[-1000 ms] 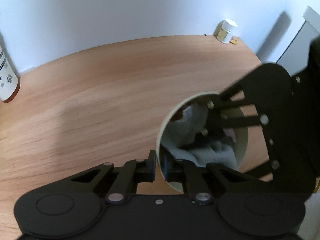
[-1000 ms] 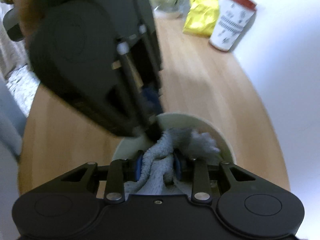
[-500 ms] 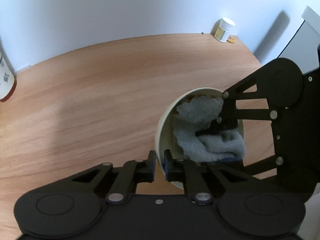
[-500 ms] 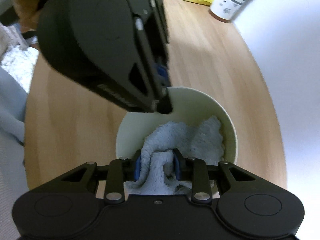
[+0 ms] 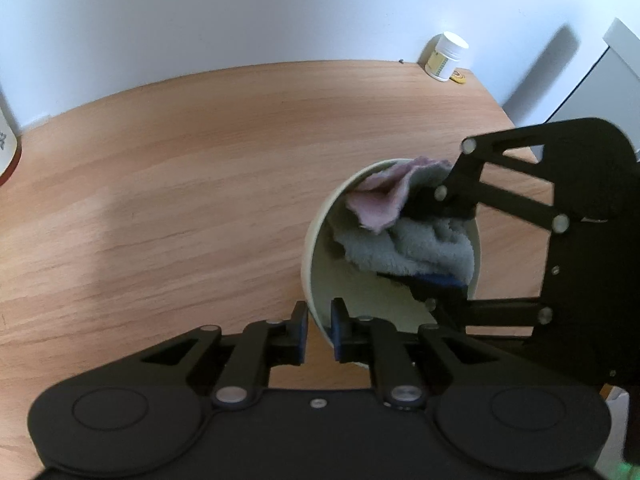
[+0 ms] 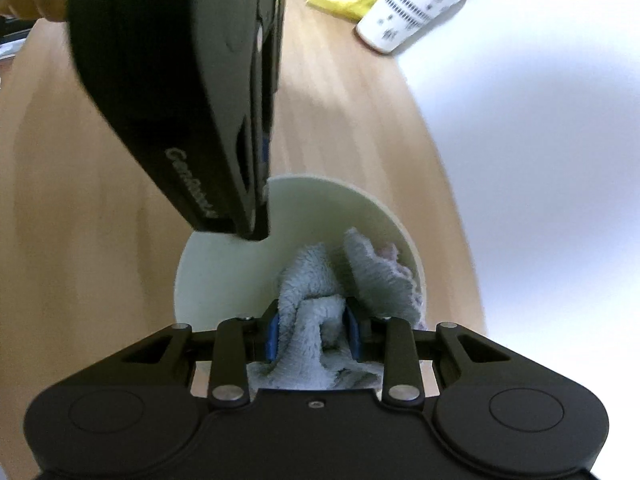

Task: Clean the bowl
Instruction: 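Keep wiping the bowl interior with the cloth in the right gripper while the left holds the bowl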

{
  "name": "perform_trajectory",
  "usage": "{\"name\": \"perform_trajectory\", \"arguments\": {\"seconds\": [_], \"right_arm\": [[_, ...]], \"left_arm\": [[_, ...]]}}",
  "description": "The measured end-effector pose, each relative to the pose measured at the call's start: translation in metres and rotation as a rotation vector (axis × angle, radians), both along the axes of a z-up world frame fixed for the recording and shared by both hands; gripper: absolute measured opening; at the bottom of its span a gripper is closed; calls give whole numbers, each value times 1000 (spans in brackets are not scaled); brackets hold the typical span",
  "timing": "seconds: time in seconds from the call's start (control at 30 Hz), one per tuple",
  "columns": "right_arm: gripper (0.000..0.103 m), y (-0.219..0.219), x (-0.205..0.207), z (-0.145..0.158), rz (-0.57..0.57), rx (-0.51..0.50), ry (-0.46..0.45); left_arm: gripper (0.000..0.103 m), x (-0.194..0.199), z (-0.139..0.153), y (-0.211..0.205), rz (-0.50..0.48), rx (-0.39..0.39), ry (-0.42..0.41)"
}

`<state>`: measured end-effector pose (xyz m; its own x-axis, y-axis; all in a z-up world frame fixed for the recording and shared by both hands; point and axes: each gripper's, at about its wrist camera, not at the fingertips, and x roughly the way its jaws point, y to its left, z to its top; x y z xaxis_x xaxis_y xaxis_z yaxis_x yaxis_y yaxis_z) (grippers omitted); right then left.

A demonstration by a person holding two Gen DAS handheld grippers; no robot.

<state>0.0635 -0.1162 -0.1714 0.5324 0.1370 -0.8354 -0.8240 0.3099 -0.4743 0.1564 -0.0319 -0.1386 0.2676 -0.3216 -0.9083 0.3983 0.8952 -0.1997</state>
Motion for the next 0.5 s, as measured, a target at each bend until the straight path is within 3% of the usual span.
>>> {"name": "perform_trajectory", "arguments": {"seconds": [0.3, 0.5], "right_arm": [[34, -8, -9, 4, 5, 64, -76], [33, -9, -10, 1, 58, 100, -62]], "left_arm": [[12, 1, 1, -4, -20, 11, -8], [13, 3, 2, 0, -37, 4, -14]]}}
